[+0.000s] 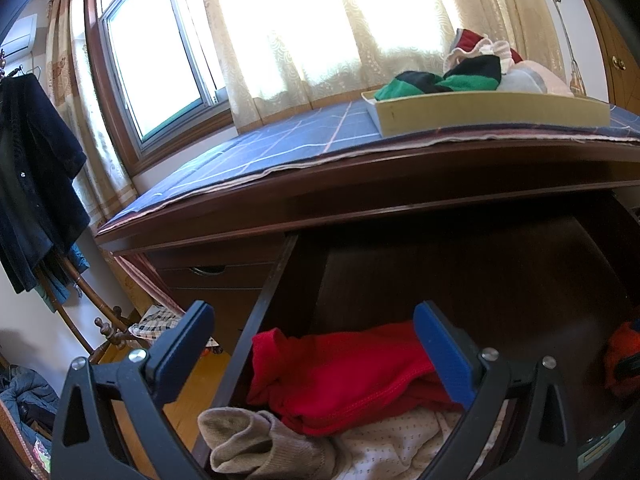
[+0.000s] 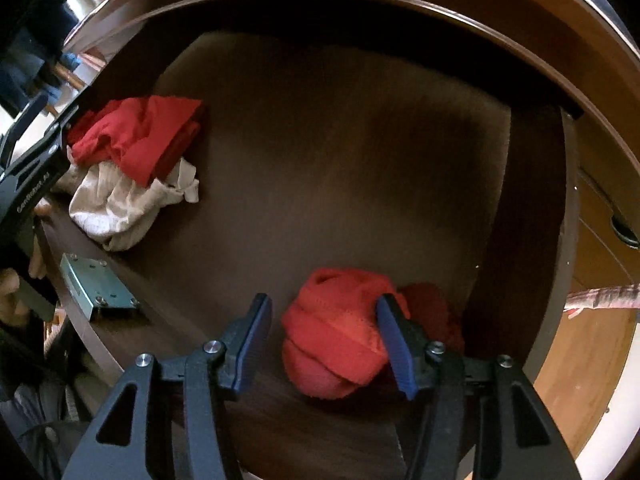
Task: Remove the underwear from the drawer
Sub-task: 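Reach the right gripper into the drawer and grasp the small red sock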
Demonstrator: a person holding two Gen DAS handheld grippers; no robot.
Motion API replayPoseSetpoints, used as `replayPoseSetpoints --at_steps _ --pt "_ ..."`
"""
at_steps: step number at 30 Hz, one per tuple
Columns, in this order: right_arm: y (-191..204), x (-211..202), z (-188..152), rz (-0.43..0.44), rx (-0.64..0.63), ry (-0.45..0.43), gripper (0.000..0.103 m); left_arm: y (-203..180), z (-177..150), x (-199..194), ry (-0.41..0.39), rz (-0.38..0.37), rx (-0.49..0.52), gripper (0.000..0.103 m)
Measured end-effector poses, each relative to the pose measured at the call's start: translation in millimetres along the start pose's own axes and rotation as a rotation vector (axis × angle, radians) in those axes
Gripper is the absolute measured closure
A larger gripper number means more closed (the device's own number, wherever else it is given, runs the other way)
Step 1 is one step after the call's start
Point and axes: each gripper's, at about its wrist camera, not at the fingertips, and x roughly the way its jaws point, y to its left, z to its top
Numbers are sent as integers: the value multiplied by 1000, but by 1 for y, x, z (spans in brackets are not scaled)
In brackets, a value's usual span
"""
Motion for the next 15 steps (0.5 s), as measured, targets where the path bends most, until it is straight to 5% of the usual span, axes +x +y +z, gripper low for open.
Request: replayPoseSetpoints --at_steps 7,15 --pt "2 11 13 -41 -77 73 46 0 -1 0 0 1 1 1" --pt "1 6 13 -72 -87 69 60 0 0 1 -3 -1 0 1"
